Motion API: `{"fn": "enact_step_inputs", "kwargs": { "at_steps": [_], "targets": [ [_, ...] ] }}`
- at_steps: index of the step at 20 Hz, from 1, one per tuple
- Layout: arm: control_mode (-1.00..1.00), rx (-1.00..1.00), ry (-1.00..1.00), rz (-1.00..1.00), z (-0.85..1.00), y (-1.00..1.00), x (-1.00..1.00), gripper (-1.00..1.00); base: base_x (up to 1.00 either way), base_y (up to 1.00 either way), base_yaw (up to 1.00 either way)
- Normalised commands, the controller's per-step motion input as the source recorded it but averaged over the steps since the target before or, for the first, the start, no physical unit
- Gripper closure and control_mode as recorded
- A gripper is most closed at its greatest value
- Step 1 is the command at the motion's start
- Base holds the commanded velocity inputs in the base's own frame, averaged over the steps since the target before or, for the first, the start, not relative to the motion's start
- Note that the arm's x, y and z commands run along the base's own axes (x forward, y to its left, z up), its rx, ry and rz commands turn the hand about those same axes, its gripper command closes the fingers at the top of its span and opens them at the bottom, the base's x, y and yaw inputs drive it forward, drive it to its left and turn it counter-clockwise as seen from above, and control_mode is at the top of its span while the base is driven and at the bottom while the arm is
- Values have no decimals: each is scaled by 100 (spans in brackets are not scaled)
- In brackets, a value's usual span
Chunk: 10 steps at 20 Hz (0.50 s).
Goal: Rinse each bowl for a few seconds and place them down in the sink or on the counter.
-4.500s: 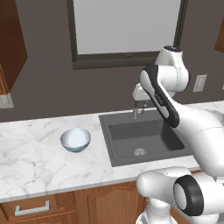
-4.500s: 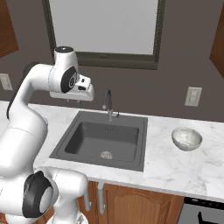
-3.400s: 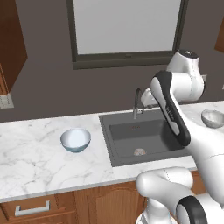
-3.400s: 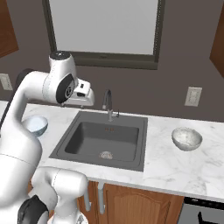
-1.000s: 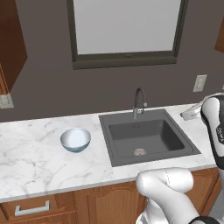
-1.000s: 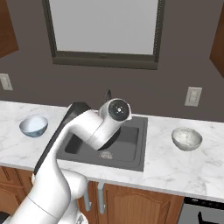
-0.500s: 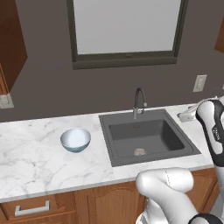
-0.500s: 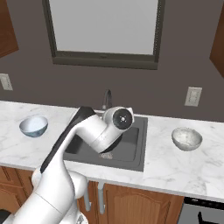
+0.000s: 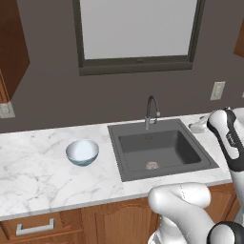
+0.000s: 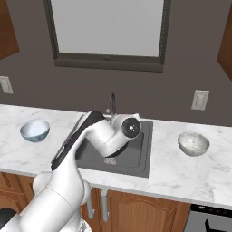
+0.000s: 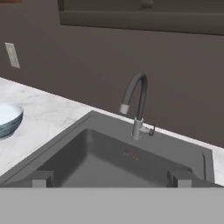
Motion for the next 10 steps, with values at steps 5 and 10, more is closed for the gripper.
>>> {"fn": "enact_step_inputs", "kwargs": {
  "at_steps": [5, 10],
  "targets": [
    [-100, 1, -6, 3, -22, 0, 30, -100, 0, 0, 0],
    [-100, 1, -9, 4, -16, 3, 25, -100, 0, 0, 0]
  ]
}}
